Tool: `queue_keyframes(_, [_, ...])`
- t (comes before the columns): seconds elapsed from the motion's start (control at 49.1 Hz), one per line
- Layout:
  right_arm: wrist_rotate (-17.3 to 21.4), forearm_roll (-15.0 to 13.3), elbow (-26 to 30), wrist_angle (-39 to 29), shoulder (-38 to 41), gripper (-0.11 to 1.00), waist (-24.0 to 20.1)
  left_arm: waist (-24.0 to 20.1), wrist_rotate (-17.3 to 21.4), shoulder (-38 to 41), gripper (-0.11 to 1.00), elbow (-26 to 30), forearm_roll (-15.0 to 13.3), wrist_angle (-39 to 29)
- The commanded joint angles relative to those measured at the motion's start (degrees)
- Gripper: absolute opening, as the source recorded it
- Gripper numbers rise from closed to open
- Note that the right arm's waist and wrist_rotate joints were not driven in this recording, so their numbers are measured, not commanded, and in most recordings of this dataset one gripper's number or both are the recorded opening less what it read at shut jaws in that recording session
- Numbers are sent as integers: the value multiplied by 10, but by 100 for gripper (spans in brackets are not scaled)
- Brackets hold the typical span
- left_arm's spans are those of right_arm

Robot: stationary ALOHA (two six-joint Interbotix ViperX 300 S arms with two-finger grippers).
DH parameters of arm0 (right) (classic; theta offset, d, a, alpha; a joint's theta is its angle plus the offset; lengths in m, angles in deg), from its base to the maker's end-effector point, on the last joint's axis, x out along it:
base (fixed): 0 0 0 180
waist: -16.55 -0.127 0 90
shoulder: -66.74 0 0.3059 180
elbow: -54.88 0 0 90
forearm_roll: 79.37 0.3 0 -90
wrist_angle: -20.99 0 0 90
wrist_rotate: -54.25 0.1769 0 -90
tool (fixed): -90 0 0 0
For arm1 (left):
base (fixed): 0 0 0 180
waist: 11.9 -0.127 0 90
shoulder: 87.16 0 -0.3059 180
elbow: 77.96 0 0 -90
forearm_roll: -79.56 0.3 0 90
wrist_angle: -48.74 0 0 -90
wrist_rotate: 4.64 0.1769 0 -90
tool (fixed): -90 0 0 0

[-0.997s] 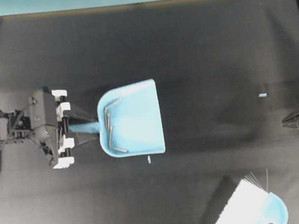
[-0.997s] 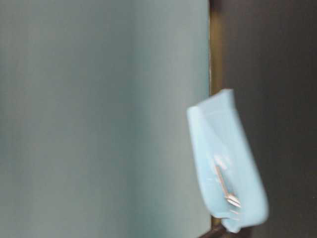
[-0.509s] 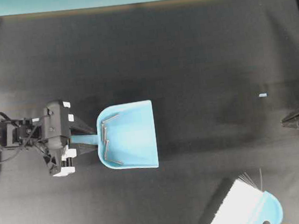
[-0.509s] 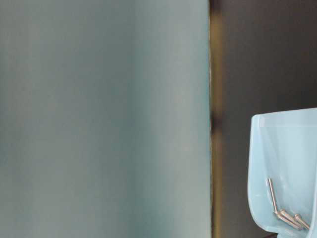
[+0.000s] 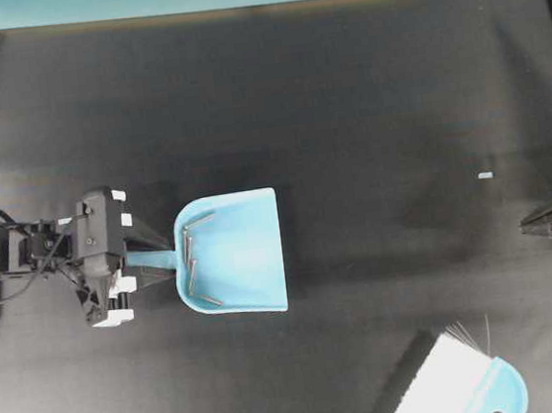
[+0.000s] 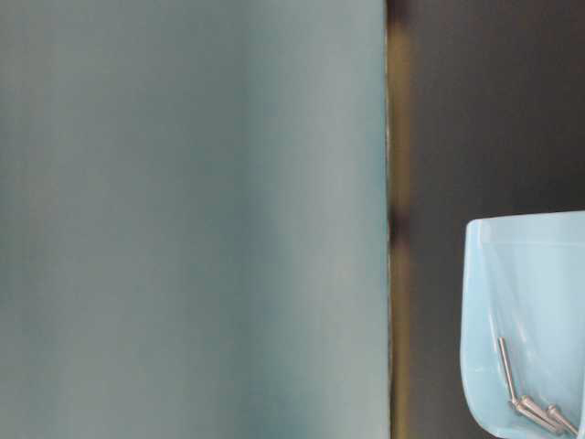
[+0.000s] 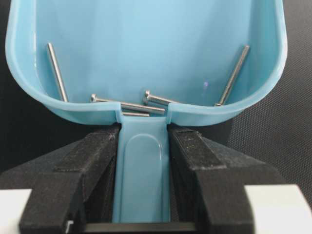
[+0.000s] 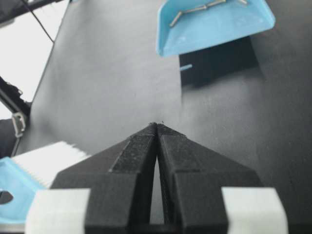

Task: Hold the dustpan with the left arm, while a human hand uses a hand brush to gather screws into the dustpan.
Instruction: 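Keep holding the dustpan with the left gripper as the brush withdraws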

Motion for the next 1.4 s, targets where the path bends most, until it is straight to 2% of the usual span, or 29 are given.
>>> queue_keyframes(0.0, [0, 1, 3, 2, 3, 0, 0, 1, 0, -4, 31, 3, 2, 4])
queue_keyframes(0.977, [0, 0, 3, 2, 3, 0, 0, 1, 0, -4, 31, 6, 2, 1])
queue_keyframes(1.384, [-1, 0, 3, 2, 3, 0, 0, 0, 2, -4, 31, 13, 1, -25])
